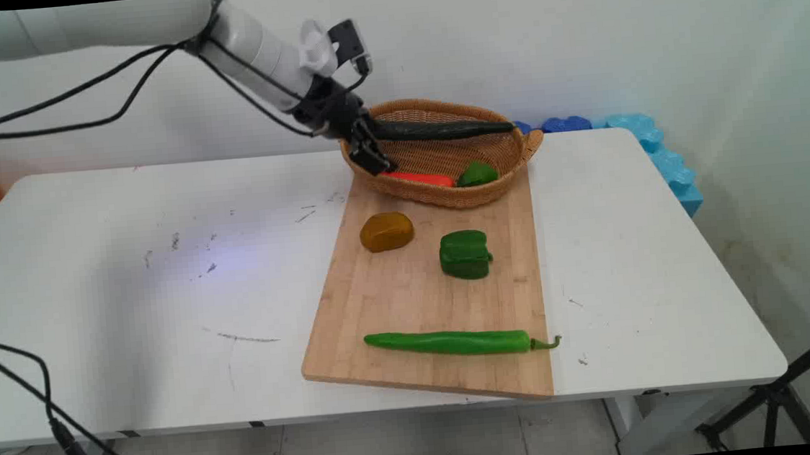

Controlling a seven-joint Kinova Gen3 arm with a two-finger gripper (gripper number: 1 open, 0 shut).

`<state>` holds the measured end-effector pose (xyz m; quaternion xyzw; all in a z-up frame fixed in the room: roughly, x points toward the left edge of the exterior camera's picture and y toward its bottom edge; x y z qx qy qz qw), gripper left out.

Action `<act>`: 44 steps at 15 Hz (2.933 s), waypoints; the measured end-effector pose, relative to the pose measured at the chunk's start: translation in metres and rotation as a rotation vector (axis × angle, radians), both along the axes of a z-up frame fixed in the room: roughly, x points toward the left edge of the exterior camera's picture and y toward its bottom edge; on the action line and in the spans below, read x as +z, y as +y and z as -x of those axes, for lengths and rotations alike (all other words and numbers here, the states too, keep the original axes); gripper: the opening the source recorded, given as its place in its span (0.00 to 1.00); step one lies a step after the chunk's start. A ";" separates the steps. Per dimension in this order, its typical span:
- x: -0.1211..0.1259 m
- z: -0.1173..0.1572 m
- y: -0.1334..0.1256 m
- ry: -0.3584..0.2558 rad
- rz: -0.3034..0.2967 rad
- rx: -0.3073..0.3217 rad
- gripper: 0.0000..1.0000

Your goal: Pick up the potato from the cutting board, then place the picked object in the vegetable basket

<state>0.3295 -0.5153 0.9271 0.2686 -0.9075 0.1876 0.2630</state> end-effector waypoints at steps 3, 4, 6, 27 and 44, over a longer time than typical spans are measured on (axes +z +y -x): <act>-0.009 -0.001 0.013 0.022 -0.037 0.029 1.00; -0.012 -0.002 0.016 0.027 -0.045 0.036 1.00; -0.022 -0.003 0.022 0.041 -0.069 0.053 1.00; -0.107 0.005 0.025 0.117 -0.171 0.082 1.00; -0.086 0.012 0.025 0.097 -0.123 -0.032 0.00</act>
